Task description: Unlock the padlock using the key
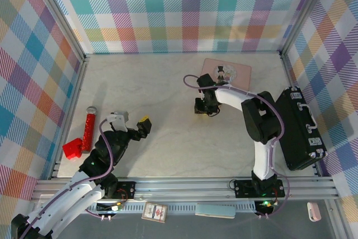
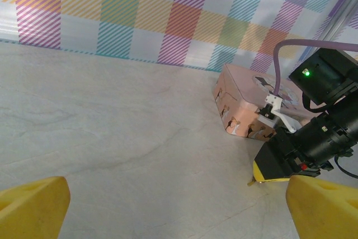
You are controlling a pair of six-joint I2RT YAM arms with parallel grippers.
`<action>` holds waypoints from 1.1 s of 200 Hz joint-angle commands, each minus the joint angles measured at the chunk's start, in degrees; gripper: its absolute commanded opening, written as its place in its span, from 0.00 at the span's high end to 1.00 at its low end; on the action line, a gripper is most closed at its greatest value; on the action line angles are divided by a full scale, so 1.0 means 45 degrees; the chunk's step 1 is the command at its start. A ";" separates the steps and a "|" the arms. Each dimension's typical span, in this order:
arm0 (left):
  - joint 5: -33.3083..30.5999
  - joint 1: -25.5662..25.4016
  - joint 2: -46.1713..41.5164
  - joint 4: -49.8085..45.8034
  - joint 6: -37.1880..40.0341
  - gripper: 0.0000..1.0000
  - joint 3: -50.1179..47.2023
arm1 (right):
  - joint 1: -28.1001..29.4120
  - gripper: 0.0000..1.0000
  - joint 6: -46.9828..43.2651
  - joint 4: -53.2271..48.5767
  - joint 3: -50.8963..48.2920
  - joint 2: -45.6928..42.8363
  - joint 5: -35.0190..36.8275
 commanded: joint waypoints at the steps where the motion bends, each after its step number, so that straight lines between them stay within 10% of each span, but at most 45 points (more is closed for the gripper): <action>1: -0.0235 -0.0059 -0.0125 -0.0047 -0.0037 0.02 -0.0121 | -0.0076 0.72 -0.0187 -0.0257 0.0287 0.0417 -0.0404; 118: -0.0364 -0.0059 -0.0144 -0.0135 -0.0056 0.01 -0.0083 | -0.0061 1.00 -0.0050 0.0235 -0.0199 -0.0055 -0.0694; 220: 0.0108 -0.0059 0.0775 0.0058 -0.0373 0.00 0.0160 | 0.0955 1.00 0.2340 0.4769 -0.3375 -0.3262 -0.1254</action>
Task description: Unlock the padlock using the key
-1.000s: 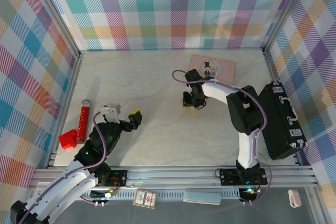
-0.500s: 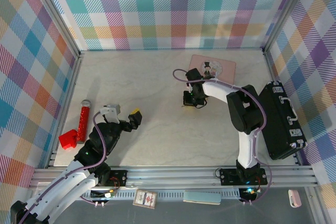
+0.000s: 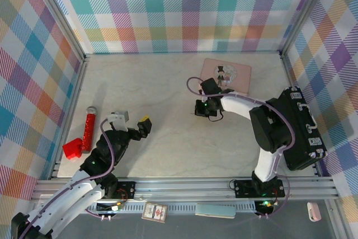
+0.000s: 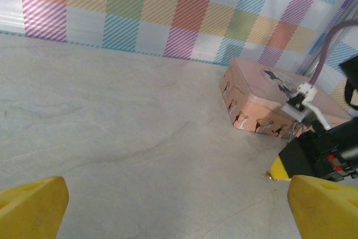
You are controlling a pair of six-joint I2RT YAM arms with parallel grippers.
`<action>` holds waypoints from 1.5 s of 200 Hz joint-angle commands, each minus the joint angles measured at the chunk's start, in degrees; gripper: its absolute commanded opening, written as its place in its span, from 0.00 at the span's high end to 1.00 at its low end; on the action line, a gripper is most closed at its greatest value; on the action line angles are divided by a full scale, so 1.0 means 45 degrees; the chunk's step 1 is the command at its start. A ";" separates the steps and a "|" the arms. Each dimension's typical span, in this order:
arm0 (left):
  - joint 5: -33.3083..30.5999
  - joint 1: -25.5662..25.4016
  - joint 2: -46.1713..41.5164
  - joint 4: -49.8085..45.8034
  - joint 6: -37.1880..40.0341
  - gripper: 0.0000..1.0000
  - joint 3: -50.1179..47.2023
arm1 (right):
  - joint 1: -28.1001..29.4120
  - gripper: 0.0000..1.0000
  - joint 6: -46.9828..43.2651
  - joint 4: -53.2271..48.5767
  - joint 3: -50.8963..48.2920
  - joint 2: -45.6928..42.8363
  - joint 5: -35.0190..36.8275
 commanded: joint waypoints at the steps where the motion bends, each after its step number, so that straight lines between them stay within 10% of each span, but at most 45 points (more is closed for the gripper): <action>1: 0.0253 -0.0059 0.0298 0.0093 -0.0293 0.00 0.0165 | 0.0392 1.00 0.1225 0.1527 -0.0480 -0.0756 -0.0006; 156: 0.4593 -0.0059 0.2341 -0.2815 -0.6238 0.15 0.3192 | 0.5385 1.00 0.4101 0.4929 -0.2695 -0.4461 0.5887; 300: 0.5530 -0.0059 0.3580 -0.2156 -0.6373 0.37 0.3598 | 0.6238 1.00 0.3789 0.6722 -0.2641 -0.4369 0.4695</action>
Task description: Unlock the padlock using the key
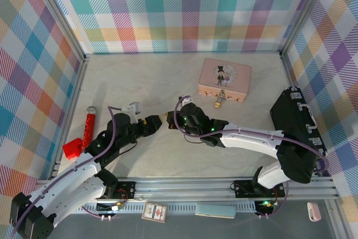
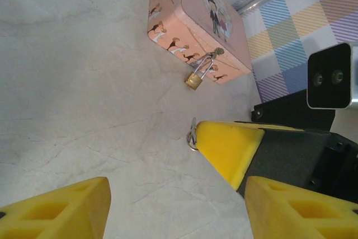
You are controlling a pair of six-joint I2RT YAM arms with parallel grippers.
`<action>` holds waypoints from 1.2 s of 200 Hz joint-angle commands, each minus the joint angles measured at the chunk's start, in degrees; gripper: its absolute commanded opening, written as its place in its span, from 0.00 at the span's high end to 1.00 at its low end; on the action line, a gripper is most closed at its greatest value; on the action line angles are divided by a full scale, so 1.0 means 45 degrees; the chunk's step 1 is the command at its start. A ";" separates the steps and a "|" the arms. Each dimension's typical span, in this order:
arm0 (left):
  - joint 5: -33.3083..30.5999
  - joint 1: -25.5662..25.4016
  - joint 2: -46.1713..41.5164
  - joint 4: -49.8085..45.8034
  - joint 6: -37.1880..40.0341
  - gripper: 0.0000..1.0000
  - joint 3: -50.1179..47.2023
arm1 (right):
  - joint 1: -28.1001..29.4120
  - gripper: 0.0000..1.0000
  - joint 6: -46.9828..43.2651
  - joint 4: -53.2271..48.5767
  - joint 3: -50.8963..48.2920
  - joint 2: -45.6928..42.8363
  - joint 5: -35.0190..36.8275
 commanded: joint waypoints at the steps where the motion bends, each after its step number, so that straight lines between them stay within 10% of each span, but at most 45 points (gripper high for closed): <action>1: 0.0299 -0.0059 0.0126 0.0362 0.0130 0.37 0.0456 | 0.0129 1.00 -0.0153 0.0521 0.0214 -0.0153 -0.0235; 240: 0.0312 -0.0040 0.0443 0.0754 0.0219 0.76 0.0471 | 0.0643 1.00 -0.0268 -0.0264 0.0546 0.0023 -0.0402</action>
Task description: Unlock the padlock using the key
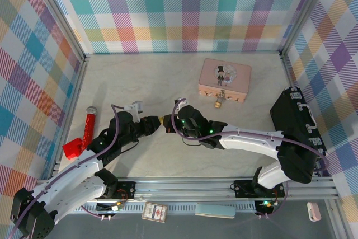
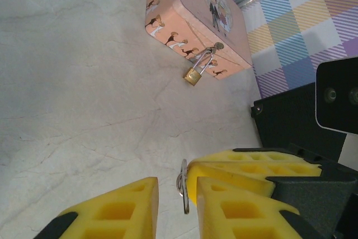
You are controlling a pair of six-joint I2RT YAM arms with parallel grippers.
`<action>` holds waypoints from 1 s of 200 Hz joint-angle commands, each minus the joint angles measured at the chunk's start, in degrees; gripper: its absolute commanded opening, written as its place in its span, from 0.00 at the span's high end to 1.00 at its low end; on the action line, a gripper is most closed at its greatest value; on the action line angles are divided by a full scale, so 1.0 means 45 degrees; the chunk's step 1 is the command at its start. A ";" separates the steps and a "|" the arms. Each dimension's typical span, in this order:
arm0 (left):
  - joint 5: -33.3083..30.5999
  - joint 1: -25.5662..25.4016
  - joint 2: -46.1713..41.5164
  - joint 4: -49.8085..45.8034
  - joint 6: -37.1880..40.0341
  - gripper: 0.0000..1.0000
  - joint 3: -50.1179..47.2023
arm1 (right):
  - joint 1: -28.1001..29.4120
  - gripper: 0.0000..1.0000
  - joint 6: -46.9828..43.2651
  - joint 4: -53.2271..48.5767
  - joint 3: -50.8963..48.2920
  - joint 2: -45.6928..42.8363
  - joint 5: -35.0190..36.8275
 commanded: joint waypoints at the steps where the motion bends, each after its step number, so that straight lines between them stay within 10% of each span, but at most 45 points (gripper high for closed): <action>1: 0.0070 -0.0040 -0.0140 0.0463 0.0208 0.76 0.0325 | 0.0133 1.00 -0.0221 -0.0047 0.0401 0.0018 0.0045; 125: -0.0107 -0.0039 0.0119 0.0393 0.0527 0.97 0.0450 | 0.0172 1.00 -0.0344 -0.0220 0.0450 -0.0040 0.0015; 200: -0.1321 -0.0020 0.0343 0.2875 0.5660 1.00 0.0016 | -0.0392 0.52 -0.0153 -0.2491 0.0306 -0.1545 0.0713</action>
